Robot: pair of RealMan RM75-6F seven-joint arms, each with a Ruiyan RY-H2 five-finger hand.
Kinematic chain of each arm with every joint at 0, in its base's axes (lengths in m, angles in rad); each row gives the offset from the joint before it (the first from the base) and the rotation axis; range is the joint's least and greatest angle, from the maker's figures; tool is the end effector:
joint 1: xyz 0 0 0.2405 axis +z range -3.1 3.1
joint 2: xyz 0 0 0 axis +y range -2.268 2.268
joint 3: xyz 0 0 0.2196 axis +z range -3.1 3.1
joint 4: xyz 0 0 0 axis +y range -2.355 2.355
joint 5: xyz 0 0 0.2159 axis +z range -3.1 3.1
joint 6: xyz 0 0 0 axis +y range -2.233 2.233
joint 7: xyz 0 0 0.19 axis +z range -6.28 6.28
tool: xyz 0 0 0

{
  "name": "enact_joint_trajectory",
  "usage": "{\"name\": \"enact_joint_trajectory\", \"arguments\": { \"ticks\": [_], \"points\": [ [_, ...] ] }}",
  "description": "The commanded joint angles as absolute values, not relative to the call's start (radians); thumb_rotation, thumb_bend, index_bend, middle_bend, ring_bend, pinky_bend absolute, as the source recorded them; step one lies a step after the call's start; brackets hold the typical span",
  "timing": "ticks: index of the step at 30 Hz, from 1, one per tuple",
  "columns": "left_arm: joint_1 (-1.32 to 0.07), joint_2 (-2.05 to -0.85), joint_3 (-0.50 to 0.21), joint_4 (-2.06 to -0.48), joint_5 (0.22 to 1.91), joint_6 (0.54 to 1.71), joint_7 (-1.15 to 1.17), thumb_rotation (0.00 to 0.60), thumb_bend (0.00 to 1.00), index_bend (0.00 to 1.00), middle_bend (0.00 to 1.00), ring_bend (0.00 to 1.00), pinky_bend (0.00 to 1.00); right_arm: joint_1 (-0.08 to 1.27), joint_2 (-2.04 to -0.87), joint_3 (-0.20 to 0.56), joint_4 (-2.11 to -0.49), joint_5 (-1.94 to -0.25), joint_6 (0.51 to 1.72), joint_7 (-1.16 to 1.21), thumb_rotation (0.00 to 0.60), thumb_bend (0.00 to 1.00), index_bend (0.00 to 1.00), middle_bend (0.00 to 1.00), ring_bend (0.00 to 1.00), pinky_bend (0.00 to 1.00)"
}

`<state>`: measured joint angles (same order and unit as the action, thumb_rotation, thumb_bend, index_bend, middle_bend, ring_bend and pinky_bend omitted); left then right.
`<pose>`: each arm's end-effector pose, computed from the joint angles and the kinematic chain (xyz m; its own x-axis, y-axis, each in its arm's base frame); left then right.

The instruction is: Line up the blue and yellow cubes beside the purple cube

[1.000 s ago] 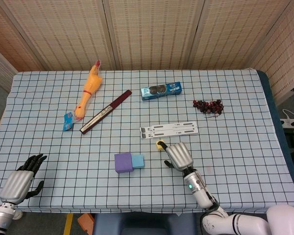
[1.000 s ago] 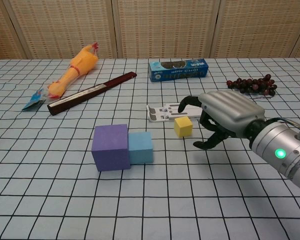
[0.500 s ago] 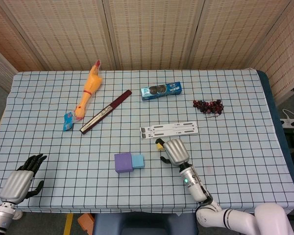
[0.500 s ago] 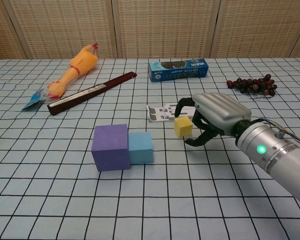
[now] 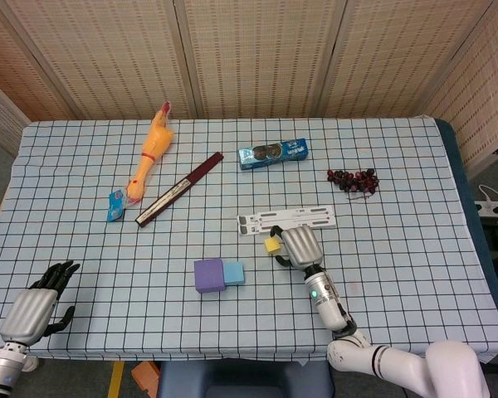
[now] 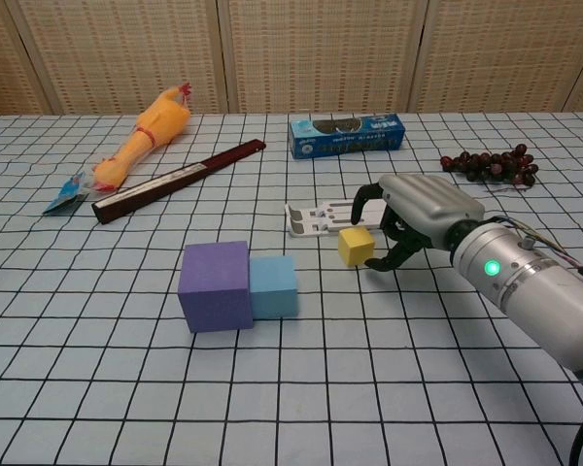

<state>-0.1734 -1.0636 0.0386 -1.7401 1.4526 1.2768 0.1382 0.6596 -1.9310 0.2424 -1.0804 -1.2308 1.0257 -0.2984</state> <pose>-0.2714 0.2201 0.0927 0.4576 0.2628 0.8495 0.8875 -0.0757 -0.4546 -0.1212 -0.3587 -0.1003 0.3771 -0.1989 0.9045 -0.9056 -0.2837 0.3152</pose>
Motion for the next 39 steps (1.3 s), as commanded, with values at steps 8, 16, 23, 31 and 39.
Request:
{"name": "enact_joint_trajectory", "arguments": {
  "ticks": [8, 16, 23, 31, 39],
  "points": [
    [-0.174, -1.063, 0.039, -1.741, 1.452, 1.276, 0.138, 0.600, 0.45, 0.00, 0.00, 0.00, 0.29, 0.681, -1.958, 0.254, -1.019, -1.217, 0.994, -0.242, 0.600, 0.10, 0.44, 0.94, 1.00, 1.00],
    [-0.174, -1.064, 0.039, -1.739, 1.454, 1.276, 0.137, 0.600, 0.45, 0.00, 0.00, 0.00, 0.29, 0.676, -1.961, 0.247, -1.024, -1.230, 1.017, -0.225, 0.600, 0.10, 0.55, 0.95, 1.00, 1.00],
    [-0.175, -1.064, 0.040, -1.741, 1.453, 1.274, 0.139, 0.600, 0.45, 0.00, 0.00, 0.00, 0.30, 0.660, -1.938, 0.229, -1.091, -1.250, 1.043, -0.223, 0.600, 0.10, 0.63, 0.95, 1.00, 1.00],
    [-0.174, -1.065, 0.041, -1.741, 1.456, 1.277, 0.142, 0.600, 0.45, 0.00, 0.00, 0.00, 0.30, 0.631, -1.898, 0.212, -1.252, -1.205, 1.030, -0.264, 0.600, 0.10, 0.63, 0.95, 1.00, 1.00],
    [-0.174, -1.063, 0.041, -1.742, 1.459, 1.279, 0.138, 0.600, 0.45, 0.00, 0.00, 0.00, 0.30, 0.618, -1.915, 0.199, -1.292, -1.187, 1.061, -0.328, 0.600, 0.10, 0.63, 0.95, 1.00, 1.00]
  ]
}}
